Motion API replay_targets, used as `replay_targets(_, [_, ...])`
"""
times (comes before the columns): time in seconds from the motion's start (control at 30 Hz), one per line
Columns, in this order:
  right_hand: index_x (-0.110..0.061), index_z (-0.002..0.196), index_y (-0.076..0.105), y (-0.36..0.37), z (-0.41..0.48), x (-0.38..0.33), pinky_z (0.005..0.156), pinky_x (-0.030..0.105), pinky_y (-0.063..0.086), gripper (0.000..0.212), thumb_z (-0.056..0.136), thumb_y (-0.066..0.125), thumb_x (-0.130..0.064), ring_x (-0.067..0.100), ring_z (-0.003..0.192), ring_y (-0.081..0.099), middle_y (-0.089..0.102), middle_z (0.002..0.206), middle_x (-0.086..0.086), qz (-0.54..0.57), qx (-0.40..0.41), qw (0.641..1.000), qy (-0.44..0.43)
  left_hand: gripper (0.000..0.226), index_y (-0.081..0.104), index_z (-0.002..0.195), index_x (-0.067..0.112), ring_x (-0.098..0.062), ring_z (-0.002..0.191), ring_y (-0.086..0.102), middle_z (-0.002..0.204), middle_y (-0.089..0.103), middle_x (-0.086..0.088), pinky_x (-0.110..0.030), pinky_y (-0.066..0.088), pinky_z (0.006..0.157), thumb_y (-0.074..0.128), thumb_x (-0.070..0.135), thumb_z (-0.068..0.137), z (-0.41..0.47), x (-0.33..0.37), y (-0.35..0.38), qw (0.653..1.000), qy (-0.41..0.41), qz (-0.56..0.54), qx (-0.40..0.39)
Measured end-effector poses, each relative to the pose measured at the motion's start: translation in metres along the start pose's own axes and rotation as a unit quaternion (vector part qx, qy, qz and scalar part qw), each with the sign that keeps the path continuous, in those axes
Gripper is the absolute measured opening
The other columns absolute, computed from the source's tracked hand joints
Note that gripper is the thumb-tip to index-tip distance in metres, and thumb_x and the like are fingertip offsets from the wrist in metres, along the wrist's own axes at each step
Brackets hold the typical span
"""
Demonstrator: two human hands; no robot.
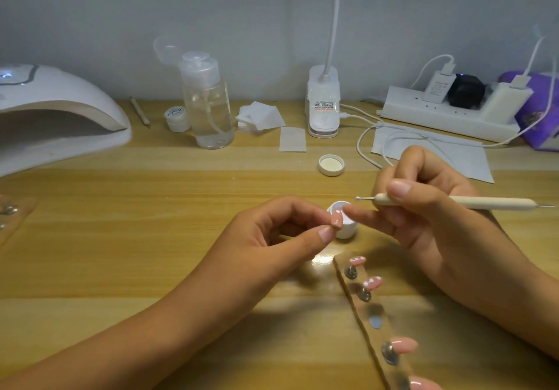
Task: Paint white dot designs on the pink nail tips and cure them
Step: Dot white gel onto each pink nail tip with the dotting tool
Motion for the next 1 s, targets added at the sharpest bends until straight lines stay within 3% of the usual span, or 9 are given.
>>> replay_targets(0.17, [-0.019,0.066,0.056,0.0044,-0.0015,0.0018,0.079,0.038,0.058,0.013,0.076,0.063,-0.014,0.007,0.056,0.053,0.053,0.062,0.0,-0.017,-0.031,0.999,0.008,0.009,0.073,0.086,0.024,0.0,0.074,0.058,0.079,0.068,0.011,-0.011,0.045,0.067,0.069,0.023,0.079,-0.0008,-0.0006,-0.0008,1.0,-0.004,0.009,0.0])
replay_targets(0.4, [-0.021,0.07,0.056,0.0052,-0.0023,0.0041,0.079,0.034,0.058,0.013,0.079,0.063,-0.015,0.005,0.063,0.063,0.059,0.066,-0.005,-0.039,-0.049,0.998,0.0,0.013,0.073,0.085,0.026,-0.007,0.081,0.061,0.09,0.072,-0.004,-0.016,0.048,0.074,0.073,0.033,0.074,-0.0014,-0.0017,-0.0007,1.0,-0.007,0.017,-0.008])
replay_targets(0.8, [-0.02,0.07,0.055,0.0041,-0.0015,0.0079,0.077,0.031,0.057,0.017,0.079,0.069,-0.015,0.005,0.063,0.06,0.059,0.067,-0.004,-0.022,-0.053,0.998,0.008,0.013,0.073,0.084,0.027,-0.005,0.079,0.06,0.086,0.071,0.003,-0.014,0.047,0.071,0.071,0.035,0.074,-0.0015,-0.0027,-0.0008,1.0,-0.004,0.016,-0.012])
replay_targets(1.0, [-0.021,0.072,0.055,0.0042,-0.0014,0.0085,0.079,0.032,0.057,0.021,0.079,0.074,-0.022,0.005,0.063,0.059,0.059,0.069,-0.005,-0.03,-0.063,0.998,0.004,0.014,0.073,0.085,0.027,-0.007,0.082,0.061,0.092,0.072,-0.005,-0.017,0.047,0.074,0.071,0.035,0.074,-0.0012,-0.0027,-0.0005,1.0,-0.003,0.02,-0.012])
Point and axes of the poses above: each hand's wrist, its own z-axis towards the middle knuckle, its own y-axis out of the palm, x = y × z, the point moved 5 cm from there along z, towards the middle knuckle
